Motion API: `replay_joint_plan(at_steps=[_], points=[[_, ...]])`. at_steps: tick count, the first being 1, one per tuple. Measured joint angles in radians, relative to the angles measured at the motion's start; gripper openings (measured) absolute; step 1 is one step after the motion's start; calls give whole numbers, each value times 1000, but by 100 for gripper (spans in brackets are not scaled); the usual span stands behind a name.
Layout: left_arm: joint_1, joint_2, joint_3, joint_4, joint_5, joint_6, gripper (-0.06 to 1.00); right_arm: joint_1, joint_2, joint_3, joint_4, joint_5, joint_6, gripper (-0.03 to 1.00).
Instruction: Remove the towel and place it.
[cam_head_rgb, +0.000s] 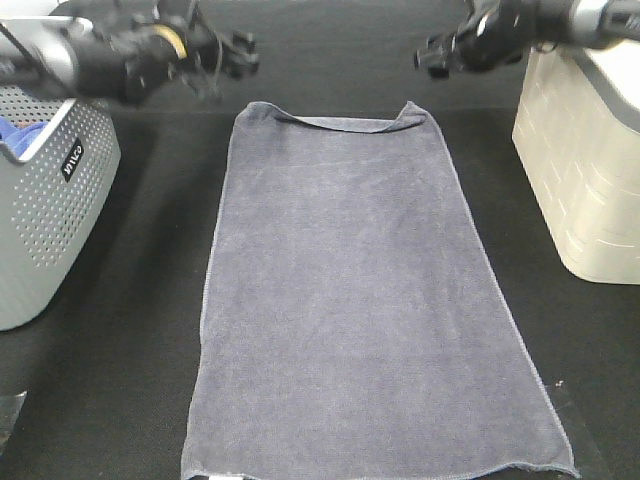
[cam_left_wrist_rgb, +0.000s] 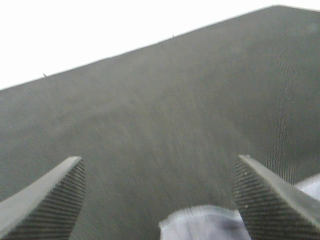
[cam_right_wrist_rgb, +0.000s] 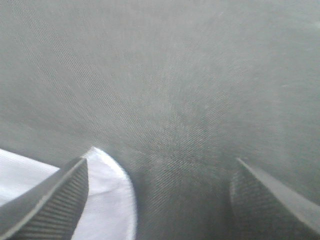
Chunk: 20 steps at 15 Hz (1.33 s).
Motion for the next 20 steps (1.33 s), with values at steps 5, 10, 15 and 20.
replay_joint_plan(at_steps=[5,10,15,20], points=[[-36,-253,-1,-1,457,-5,74,-2,-219,0,209,321,-64,74],[-45,-522,-1,-32,1085,-5,74,-2,-414,0,381,825,-148,74],[-45,-720,18,-39,1447,-5,74,-2,-621,170,379,894,-154,74],[-45,-1074,450,-118,1452,-5,74,-2,-967,660,374,902,-155,74]])
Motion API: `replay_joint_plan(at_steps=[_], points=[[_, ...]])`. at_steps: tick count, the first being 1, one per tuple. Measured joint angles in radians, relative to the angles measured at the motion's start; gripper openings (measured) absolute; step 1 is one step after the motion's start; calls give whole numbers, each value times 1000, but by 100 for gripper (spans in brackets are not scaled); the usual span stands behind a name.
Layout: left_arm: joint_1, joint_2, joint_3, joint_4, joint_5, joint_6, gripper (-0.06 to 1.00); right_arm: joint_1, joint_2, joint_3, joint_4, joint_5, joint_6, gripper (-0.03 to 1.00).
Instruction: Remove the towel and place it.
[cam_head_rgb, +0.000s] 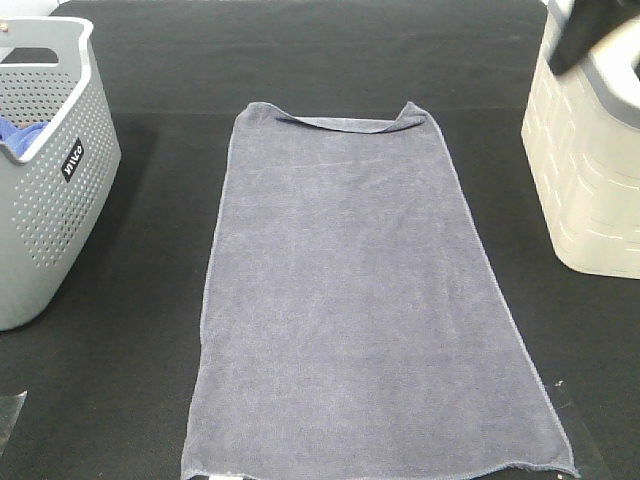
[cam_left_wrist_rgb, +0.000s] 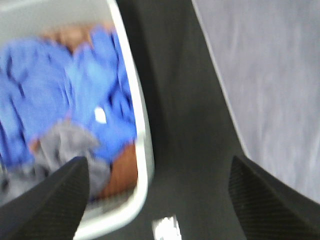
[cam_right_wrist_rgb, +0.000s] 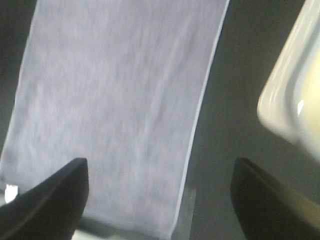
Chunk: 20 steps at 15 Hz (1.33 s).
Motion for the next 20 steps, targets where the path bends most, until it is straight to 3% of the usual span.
replay_joint_plan(at_steps=[5,9,12,15,18,20], points=[[0,-391,523,-66,8,0,74,0,-426,515,0,0,0,74],[0,-756,794,-67,14,0,74,0,-763,782,0,-28,0,74],[0,-1072,907,-67,17,4,74,0,-1023,873,-2,-26,-9,74],[0,-1315,920,-106,17,69,74,0,-1236,875,-3,-43,-26,74],[0,-1369,925,-210,-3,230,74,0,-1424,894,-3,-98,-88,74],[0,-1369,946,-258,-90,296,74,0,-1461,915,-2,-133,-104,74]])
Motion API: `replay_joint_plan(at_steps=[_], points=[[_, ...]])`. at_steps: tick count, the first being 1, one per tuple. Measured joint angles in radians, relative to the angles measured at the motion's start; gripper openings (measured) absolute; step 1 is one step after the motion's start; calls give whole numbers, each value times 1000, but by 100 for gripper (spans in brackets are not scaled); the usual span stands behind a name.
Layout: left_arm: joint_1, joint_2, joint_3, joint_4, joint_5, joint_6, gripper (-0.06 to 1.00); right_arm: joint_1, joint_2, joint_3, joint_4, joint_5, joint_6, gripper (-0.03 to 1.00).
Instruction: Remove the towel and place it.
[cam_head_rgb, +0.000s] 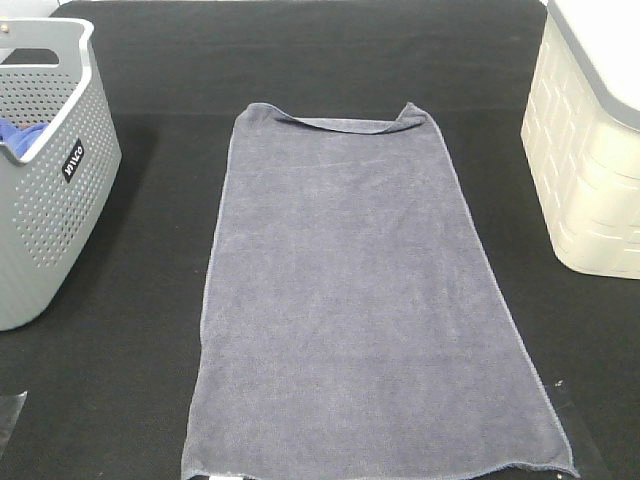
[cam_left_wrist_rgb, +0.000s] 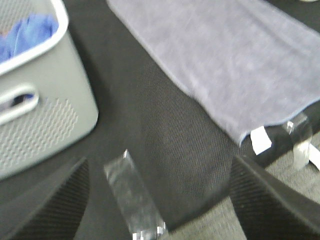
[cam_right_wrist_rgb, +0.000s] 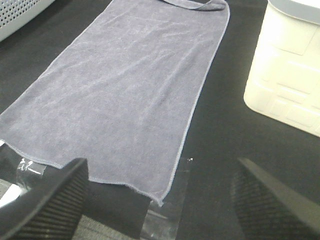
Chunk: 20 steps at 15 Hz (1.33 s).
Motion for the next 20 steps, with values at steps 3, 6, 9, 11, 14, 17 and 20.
replay_joint_plan(at_steps=[3,6,9,11,14,17,20], points=[[0,-2,27,-24,-51,15,74,0,0,1,0,-11,-3,74],[0,-2,29,-29,-64,17,74,0,0,3,-1,-11,-12,74],[0,-2,29,-29,-64,17,74,0,0,3,-1,-11,-12,74],[0,-2,29,-29,-64,17,74,0,0,3,-1,-11,-12,74],[0,-2,29,-29,-64,17,74,0,0,3,-1,-11,-12,74],[79,-2,29,-30,-64,17,74,-74,0,3,-1,-11,-12,74],[249,-2,29,-30,-64,17,74,-177,0,3,0,-11,-12,74]])
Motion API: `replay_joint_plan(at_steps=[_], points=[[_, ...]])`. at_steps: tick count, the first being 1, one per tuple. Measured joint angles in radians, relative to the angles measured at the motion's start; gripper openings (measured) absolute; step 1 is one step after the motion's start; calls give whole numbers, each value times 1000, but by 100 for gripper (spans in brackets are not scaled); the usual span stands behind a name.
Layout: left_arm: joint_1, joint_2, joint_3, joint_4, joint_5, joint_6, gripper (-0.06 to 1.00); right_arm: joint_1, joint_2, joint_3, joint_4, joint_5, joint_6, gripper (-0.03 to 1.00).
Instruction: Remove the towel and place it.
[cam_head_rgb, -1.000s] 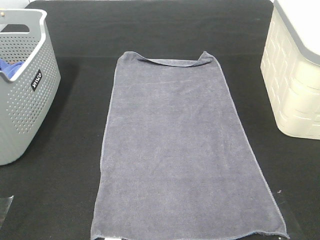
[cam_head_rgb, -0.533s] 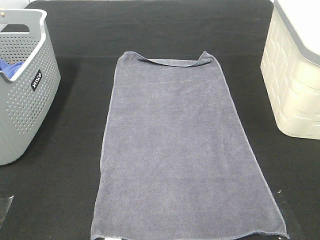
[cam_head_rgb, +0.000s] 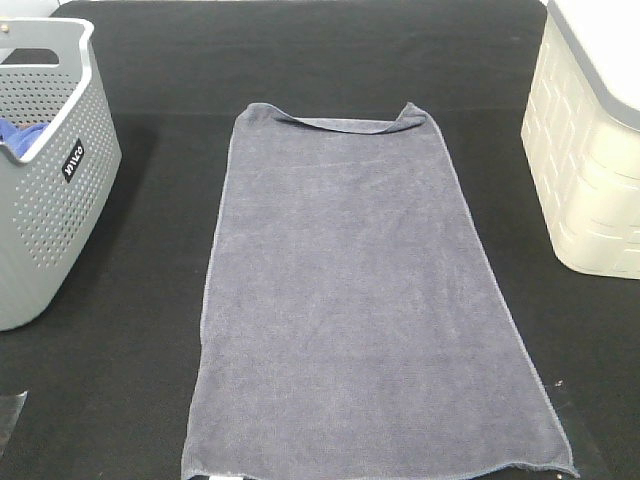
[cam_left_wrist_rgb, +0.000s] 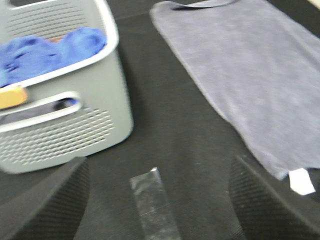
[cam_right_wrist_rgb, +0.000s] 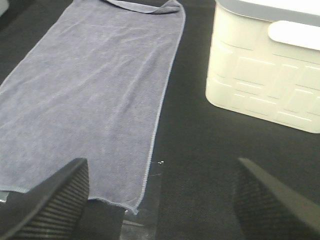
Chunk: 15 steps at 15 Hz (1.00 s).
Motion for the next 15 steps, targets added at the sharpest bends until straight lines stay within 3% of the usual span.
replay_joint_plan(at_steps=[3,15], points=[[65,0,0,0,0,0,74,-9,0,0,3,0,0,74],[66,0,0,0,0,0,74,68,0,0,6,0,0,74]])
